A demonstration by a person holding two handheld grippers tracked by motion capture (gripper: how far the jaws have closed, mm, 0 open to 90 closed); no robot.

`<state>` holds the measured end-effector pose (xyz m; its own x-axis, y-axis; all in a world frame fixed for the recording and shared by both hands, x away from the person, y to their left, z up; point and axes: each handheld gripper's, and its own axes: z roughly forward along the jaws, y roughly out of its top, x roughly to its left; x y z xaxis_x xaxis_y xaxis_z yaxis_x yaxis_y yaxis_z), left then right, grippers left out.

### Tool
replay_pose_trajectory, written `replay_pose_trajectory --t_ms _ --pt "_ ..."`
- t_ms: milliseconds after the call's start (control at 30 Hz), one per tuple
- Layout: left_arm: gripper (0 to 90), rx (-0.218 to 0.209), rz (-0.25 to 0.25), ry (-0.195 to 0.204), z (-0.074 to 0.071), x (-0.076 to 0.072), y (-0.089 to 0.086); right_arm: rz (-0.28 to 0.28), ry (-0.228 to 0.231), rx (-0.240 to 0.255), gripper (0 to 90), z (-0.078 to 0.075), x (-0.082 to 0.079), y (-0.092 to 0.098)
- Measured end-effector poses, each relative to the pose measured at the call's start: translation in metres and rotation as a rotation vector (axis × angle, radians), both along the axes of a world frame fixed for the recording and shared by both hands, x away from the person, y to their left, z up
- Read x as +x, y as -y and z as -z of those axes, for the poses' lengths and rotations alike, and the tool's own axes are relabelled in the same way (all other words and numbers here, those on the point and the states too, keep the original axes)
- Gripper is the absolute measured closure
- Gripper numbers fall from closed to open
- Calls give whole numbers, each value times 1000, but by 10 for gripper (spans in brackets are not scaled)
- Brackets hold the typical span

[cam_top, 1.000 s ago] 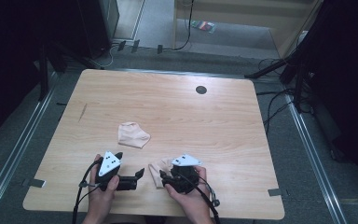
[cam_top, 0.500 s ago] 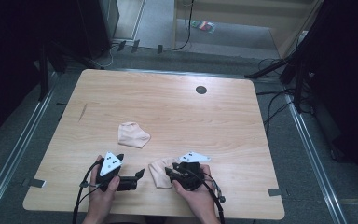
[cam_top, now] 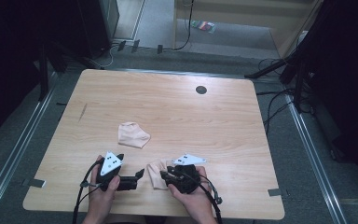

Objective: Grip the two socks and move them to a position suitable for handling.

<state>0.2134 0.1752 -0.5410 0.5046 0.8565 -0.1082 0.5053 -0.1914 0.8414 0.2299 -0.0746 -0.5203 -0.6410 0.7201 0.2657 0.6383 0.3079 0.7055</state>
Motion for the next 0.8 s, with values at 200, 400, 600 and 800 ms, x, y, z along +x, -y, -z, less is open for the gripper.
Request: replay_pose_trajectory --t_ms 200,400,600,800 --pt "51 -6 -5 -1 0 1 -2 -28 41 -37 687 -2 -4 -6" --pt "51 -5 -9 -4 1 1 -2 -35 21 -55 709 3 1 -5" --pt "53 0 -10 -7 1 1 -2 -48 40 -125 697 5 4 -10" --pt "53 -1 -8 -9 2 1 0 -67 77 -214 752 9 4 -20"
